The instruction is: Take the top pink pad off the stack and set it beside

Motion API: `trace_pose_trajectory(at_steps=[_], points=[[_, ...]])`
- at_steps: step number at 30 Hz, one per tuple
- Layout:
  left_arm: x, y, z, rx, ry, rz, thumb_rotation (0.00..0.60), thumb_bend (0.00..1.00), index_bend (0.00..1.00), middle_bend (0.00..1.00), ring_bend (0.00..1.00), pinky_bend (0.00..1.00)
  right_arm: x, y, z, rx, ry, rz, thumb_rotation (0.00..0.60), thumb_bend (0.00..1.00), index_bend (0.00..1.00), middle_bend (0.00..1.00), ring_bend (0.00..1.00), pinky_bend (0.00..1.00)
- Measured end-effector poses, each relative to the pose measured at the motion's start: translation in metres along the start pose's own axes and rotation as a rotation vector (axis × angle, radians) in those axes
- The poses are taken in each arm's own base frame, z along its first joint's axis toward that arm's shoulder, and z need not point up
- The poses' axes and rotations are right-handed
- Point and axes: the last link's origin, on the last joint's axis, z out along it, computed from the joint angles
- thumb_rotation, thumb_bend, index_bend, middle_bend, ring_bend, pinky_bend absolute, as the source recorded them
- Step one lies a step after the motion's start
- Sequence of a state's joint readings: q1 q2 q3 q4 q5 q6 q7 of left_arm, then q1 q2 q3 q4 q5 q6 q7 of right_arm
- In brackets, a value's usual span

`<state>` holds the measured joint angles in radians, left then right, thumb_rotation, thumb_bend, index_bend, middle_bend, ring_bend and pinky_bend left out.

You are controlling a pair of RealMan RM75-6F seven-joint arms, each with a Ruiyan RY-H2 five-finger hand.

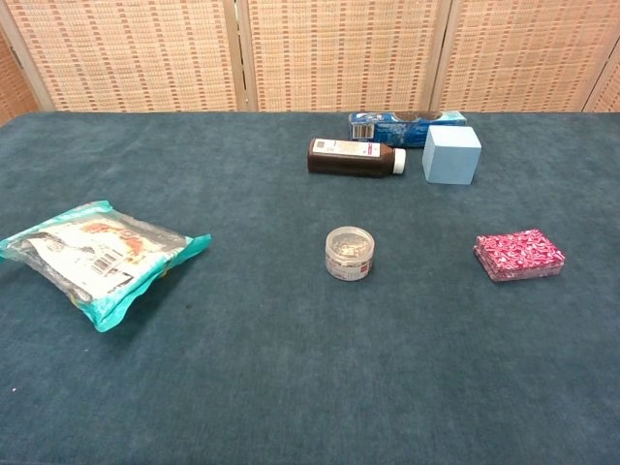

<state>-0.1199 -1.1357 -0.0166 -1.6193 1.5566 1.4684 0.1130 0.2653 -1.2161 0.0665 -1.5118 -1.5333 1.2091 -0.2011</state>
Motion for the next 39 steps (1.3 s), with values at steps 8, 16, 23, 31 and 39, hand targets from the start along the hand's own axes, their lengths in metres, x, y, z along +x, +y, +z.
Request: trace_pose_trajectory(at_steps=[8, 16, 23, 31, 39], points=[[0.001, 0.002, -0.002, -0.003, -0.008, 0.0, 0.6, 0.53, 0.0, 0.0, 0.0, 0.11, -0.022, -0.037, 0.042, 0.07, -0.063, -0.052, 0.6, 0.31, 0.08, 0.04, 0.0, 0.0], [0.0, 0.0, -0.003, -0.005, -0.014, 0.001, 0.6, 0.53, 0.0, 0.0, 0.0, 0.11, -0.034, -0.045, 0.062, 0.049, -0.103, -0.051, 0.6, 0.31, 0.12, 0.08, 0.0, 0.0], [0.0, 0.001, -0.002, -0.009, -0.018, -0.001, 0.6, 0.53, 0.0, 0.0, 0.0, 0.11, -0.041, -0.049, 0.076, 0.036, -0.137, -0.067, 0.6, 0.31, 0.18, 0.1, 0.0, 0.0], [-0.001, 0.001, -0.002, -0.007, -0.019, 0.001, 0.6, 0.53, 0.0, 0.0, 0.0, 0.11, -0.046, -0.054, 0.088, 0.018, -0.161, -0.058, 0.6, 0.31, 0.2, 0.11, 0.0, 0.0], [-0.001, 0.001, -0.001, -0.005, -0.019, 0.004, 0.6, 0.53, 0.0, 0.0, 0.0, 0.11, -0.049, -0.061, 0.093, 0.024, -0.187, -0.04, 0.6, 0.31, 0.21, 0.12, 0.0, 0.0]])
